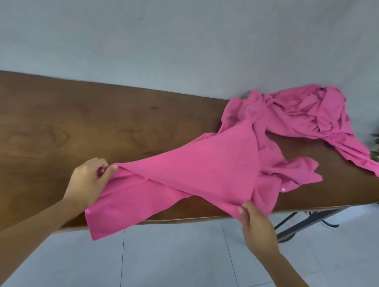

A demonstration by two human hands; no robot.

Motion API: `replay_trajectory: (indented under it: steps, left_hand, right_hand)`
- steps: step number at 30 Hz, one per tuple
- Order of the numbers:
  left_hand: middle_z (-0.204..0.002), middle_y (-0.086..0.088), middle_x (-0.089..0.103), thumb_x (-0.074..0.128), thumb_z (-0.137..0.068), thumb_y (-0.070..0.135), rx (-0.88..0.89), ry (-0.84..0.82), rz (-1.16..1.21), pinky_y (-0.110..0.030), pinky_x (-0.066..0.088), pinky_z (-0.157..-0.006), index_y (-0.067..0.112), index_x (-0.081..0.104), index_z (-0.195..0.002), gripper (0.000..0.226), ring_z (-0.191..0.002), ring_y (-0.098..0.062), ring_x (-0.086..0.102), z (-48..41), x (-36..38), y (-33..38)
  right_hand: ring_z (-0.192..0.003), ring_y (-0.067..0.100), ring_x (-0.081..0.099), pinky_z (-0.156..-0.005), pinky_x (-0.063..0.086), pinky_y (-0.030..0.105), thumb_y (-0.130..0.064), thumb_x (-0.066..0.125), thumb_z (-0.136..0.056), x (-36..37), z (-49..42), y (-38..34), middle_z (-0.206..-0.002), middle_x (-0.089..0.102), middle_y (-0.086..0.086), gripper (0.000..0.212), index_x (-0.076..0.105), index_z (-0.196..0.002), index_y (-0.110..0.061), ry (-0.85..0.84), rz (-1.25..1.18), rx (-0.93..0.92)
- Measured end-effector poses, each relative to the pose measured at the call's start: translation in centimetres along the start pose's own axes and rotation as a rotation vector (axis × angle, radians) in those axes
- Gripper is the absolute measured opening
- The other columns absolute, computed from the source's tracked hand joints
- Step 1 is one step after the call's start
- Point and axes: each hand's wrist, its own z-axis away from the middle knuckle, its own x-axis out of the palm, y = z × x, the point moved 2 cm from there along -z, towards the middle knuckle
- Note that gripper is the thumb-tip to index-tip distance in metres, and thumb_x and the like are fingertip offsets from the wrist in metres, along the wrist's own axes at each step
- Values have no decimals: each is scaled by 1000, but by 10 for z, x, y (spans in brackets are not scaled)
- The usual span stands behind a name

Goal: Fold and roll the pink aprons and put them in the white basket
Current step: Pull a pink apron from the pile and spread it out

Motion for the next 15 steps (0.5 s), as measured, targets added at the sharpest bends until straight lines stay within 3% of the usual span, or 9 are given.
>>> replay_trajectory:
  steps: [6, 10, 15]
  left_hand:
    - [-57, 3, 43, 66, -97, 25, -5, -32, -33, -33, 37, -56, 19, 43, -65, 40, -56, -15, 41, 40, -13, -1]
    - [-62, 5, 53, 64, -98, 22, -68, -26, -46, -35, 41, -58, 18, 55, -80, 21, -59, -15, 49, 78, -21, 6]
    - [-66, 5, 59, 58, -102, 25, -155, -36, -35, -40, 46, -61, 25, 55, -86, 15, -64, -20, 55, 136, -23, 13]
  right_hand:
    - [-55, 18, 51, -50, 37, 34, -33, 45, -104, 0, 26, 5, -65, 50, -9, 20, 53, -93, -19, 8, 22, -33]
    - [-55, 13, 52, -51, 37, 33, -30, 50, -103, 1, 50, 13, -68, 50, -11, 18, 55, -92, -17, -11, -52, -47]
    - [-59, 1, 51, -54, 35, 32, -32, 52, -102, 3, 90, 29, -70, 52, -15, 18, 48, -85, -28, -57, -118, -40]
